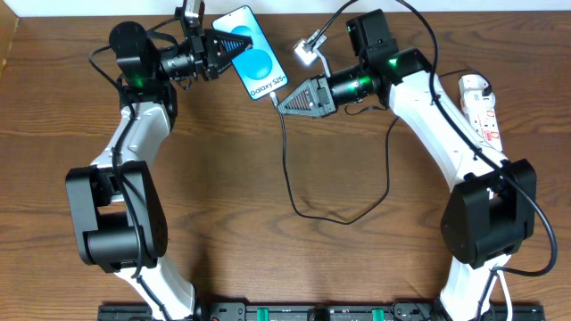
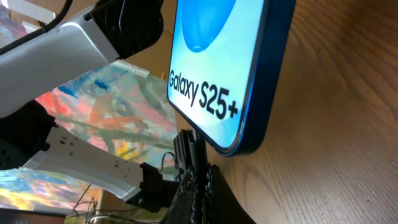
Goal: Plug charger to phone and switch on socket
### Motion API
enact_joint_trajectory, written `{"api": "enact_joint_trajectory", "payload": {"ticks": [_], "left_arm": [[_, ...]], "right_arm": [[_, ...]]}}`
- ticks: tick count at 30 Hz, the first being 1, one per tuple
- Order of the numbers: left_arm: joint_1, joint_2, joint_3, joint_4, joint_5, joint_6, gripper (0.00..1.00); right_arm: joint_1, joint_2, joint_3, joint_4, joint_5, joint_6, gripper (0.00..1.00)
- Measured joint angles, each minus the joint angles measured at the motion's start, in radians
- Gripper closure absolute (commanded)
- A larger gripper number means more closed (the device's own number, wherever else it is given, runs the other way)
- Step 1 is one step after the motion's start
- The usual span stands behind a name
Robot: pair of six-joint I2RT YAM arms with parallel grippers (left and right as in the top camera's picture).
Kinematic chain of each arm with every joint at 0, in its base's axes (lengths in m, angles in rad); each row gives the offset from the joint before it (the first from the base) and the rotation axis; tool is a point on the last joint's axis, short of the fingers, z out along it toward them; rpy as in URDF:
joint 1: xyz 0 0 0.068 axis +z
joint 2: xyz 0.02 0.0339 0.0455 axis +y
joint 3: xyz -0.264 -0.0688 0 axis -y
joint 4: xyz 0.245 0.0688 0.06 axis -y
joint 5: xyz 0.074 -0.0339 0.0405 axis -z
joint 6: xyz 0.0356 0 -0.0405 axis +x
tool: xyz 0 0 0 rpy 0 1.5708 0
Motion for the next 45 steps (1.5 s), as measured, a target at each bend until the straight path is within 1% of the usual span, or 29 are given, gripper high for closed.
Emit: {"api": "enact_joint_trajectory", "payload": {"ticks": [9,22,26,29,40,45], "left_arm": [[0.002,0.000,0.000,0.002,-0.011,-0.003,0.93],[0.002,0.000,0.000,0.002,-0.010,-0.003,0.93],[0.002,0.000,0.000,0.001,-0.005,-0.002,0.93],[0.000,0.000,0.000,0.001,0.015,0.005,0.93],[-0.007,0.000,0.000,0.001,0.054,0.008,0.93],[-0.007,0.000,0.000,0.001,0.055,0.012,0.93]], "right_arm": [[-0.002,0.000,-0.011,0.063,-0.006,0.059,0.99],[-0.002,0.000,-0.013,0.066,-0.009,0.097,0.99],[-0.002,0.000,-0.012,0.043,0.002,0.099,0.99],[-0.002,0.000,-0.012,-0.012,0.026,0.090,0.99],[-0.003,0.000,-0.011,-0.193,0.262,0.048,0.99],[-0.003,0.000,-0.012,-0.275,0.486,0.066,0.99]]}}
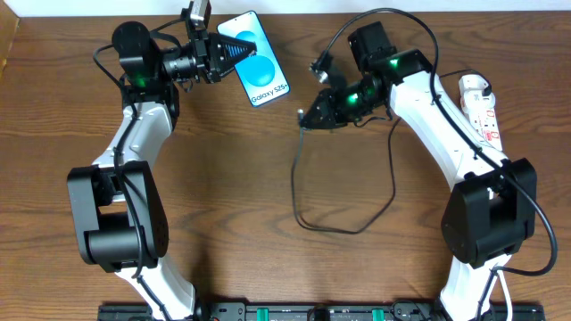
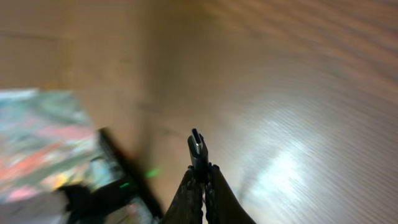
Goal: Plug charger to phone and switch on socket
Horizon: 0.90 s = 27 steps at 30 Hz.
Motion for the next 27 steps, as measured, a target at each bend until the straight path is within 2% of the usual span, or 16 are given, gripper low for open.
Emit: {"api": "enact_joint_trajectory", "payload": {"ticks": [8,17,26,27], "left_arm": [[0.000,0.000,0.000,0.000,0.002,0.012,0.93],[0.000,0.000,0.000,0.000,0.008,0.019,0.93],[0.000,0.000,0.000,0.000,0.019,0.019,0.93],[0.000,0.000,0.000,0.000,0.020,0.019,0.93]], "right_arm": [[0.000,0.000,-0.113,0.016,0.311,0.137,0.99],[0.000,0.000,-0.247,0.143,0.447,0.255,0.99],[0.006,0.062,-0.261,0.185,0.492,0.307,0.99],[0.008,0.075,-0.262,0.188,0.493,0.311,0.96]]}}
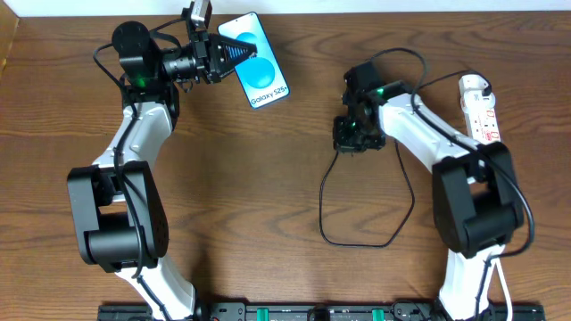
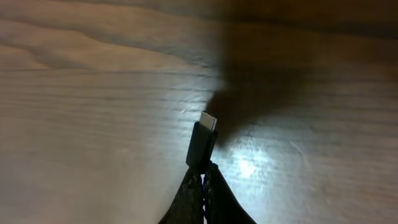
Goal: Plug charger to phone and switch on socket
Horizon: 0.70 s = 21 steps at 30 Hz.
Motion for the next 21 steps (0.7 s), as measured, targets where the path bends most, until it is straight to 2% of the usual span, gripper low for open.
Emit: {"api": "enact_joint_trajectory", "payload": {"ticks": [3,6,9,21], "left_arm": [[0.000,0.000,0.000,0.000,0.002,0.000,0.93],[0.000,0.000,0.000,0.000,0.002,0.000,0.93],[0.000,0.000,0.000,0.000,0.002,0.000,0.93],[0.000,0.000,0.000,0.000,0.002,0.000,0.93]], "right_arm": [[0.002,0.017,-0.006,0.006,0.000,0.012,0.72],[0.003,0.017,-0.006,0.024,-0.005,0.023,0.59],[0.003,0.017,-0.006,0.046,-0.020,0.037,0.55],[0.061,0.035,0.002,0.071,0.007,0.181,0.53]]}}
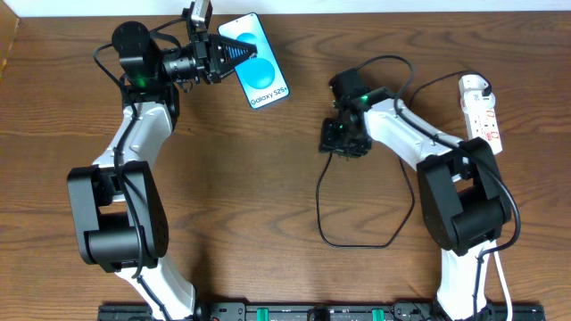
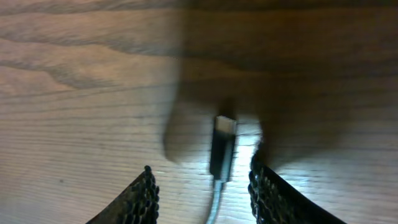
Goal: Plug charger to phone and switch on socket
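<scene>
A blue phone with a lit "Galaxy S25+" screen lies at the table's far edge, and my left gripper is shut on its left side. The black charger plug lies loose on the wood between the spread fingers of my open right gripper. In the overhead view the right gripper sits low at the table, well to the right of the phone. From there the black cable loops toward the front of the table. At the far right lies the white socket strip.
The cable's loop spreads over the wood between the two arms and runs back up toward the right arm and the socket strip. The brown wooden table ends just behind the phone.
My right gripper, then shut on the plug just above the table, now stands open with the plug lying on the wood between its fingers. It sits slightly further left. The left arm and phone are unchanged.
At first my right gripper held the plug at the phone's lower end while the left held the phone. Then the plug was away from the phone, to its right. Later it was held low over the wood farther right, and now it lies released there.
</scene>
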### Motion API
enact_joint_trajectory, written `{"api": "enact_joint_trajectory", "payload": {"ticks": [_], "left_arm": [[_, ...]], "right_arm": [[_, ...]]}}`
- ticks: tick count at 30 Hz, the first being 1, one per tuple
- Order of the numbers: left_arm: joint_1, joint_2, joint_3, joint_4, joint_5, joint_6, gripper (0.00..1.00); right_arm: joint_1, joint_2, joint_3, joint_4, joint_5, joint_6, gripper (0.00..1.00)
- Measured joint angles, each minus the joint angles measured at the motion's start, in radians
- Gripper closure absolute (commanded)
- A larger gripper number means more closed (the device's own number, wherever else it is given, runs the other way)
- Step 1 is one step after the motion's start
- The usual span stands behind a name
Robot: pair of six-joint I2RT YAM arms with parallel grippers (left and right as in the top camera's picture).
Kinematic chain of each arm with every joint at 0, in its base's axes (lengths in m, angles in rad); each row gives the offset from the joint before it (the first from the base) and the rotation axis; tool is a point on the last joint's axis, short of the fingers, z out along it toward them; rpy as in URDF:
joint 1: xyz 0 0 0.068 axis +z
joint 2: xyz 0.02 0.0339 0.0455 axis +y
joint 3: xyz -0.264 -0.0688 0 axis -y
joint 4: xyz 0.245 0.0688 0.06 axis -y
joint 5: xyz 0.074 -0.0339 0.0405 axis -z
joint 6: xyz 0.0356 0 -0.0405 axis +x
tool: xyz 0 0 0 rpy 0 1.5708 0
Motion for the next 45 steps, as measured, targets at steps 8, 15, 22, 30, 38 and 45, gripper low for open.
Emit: {"api": "enact_joint_trajectory", "payload": {"ticks": [8,15,22,30,38,45], "left_arm": [[0.000,0.000,0.000,0.000,0.000,0.000,0.93],[0.000,0.000,0.000,0.000,0.014,0.000,0.93],[0.000,0.000,0.000,0.000,0.027,0.000,0.93],[0.000,0.000,0.000,0.000,0.030,0.000,0.93],[0.000,0.000,0.000,0.000,0.031,0.000,0.93],[0.000,0.000,0.000,0.000,0.030,0.000,0.93]], "right_arm": [[0.022,0.001,0.004,-0.025,0.005,0.077,0.50],[0.027,0.005,0.010,-0.040,0.026,0.136,0.49],[0.038,0.011,0.021,-0.046,0.056,0.164,0.54],[0.043,0.021,0.021,-0.034,0.078,0.174,0.99],[0.003,0.042,0.026,0.049,-0.087,-0.071,0.99],[-0.109,0.015,0.028,0.022,-0.335,-0.444,0.99]]}}
